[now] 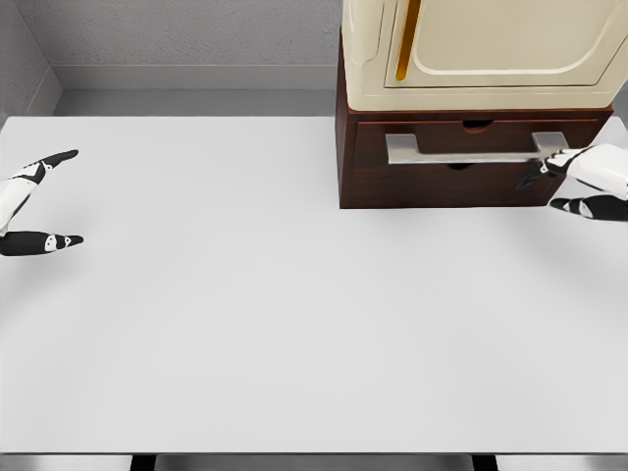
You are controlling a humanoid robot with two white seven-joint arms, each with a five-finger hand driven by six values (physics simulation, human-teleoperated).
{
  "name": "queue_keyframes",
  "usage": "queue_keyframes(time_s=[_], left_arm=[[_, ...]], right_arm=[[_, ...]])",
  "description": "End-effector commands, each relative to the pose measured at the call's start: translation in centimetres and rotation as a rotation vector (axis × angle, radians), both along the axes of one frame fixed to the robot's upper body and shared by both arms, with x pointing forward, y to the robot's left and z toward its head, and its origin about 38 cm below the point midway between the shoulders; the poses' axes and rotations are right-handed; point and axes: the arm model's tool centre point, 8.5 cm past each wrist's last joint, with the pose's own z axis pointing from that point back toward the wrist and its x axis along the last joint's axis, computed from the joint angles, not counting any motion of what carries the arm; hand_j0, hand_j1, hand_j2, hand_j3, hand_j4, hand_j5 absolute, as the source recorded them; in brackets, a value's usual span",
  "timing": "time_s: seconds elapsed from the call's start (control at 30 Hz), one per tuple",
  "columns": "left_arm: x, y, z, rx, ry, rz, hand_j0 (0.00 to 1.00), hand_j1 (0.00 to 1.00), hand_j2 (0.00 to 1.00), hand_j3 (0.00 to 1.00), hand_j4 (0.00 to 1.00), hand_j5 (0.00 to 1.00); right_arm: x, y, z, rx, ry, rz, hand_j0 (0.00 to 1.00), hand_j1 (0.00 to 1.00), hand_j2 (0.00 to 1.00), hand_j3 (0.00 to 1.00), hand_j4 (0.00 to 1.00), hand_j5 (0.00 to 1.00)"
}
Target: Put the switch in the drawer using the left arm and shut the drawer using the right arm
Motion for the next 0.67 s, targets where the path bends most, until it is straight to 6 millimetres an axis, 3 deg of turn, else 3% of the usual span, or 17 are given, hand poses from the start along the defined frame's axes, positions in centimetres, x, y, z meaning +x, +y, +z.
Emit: queue_keyframes(time_s=[0.0, 0.33, 0.47, 0.5, 0.53, 0.63], left_arm=[[0.0, 0.1, 0.1, -0.006, -0.002, 0.002, 1.00, 1.00, 1.00, 1.00, 1.00, 1.00], [0.0, 0.1, 0.1, -0.006, -0.002, 0.002, 1.00, 1.00, 1.00, 1.00, 1.00, 1.00], [-0.2, 0.1, -0.2, -0.004, 0.007, 0.002, 1.00, 1.00, 1.00, 1.00, 1.00, 1.00], [-0.2, 0.1, -0.3, -0.004, 0.011, 0.002, 1.00, 1.00, 1.00, 1.00, 1.00, 1.00], [-0.2, 0.1, -0.3, -0.004, 0.011, 0.002, 1.00, 1.00, 1.00, 1.00, 1.00, 1.00], [-0.2, 0.1, -0.4, -0.004, 0.013, 0.000, 1.00, 1.00, 1.00, 1.00, 1.00, 1.00]], right_arm=[[0.0, 0.2, -0.5, 0.001, 0.013, 0.004, 0.64, 0.64, 0.64, 0.64, 0.64, 0.64], [-0.2, 0.5, -0.6, -0.018, 0.017, 0.014, 0.67, 0.67, 0.67, 0.67, 0.67, 0.67], [-2.1, 1.3, -0.9, -0.056, 0.029, 0.058, 0.67, 0.67, 0.67, 0.67, 0.67, 0.67], [-3.1, 1.4, -1.1, -0.066, 0.037, 0.069, 0.72, 0.72, 0.72, 0.72, 0.72, 0.72], [-3.8, 1.7, -1.7, -0.066, 0.049, 0.080, 1.00, 1.00, 1.00, 1.00, 1.00, 1.00], [-4.2, 1.9, -1.9, -0.067, 0.054, 0.087, 1.00, 1.00, 1.00, 1.00, 1.00, 1.00]])
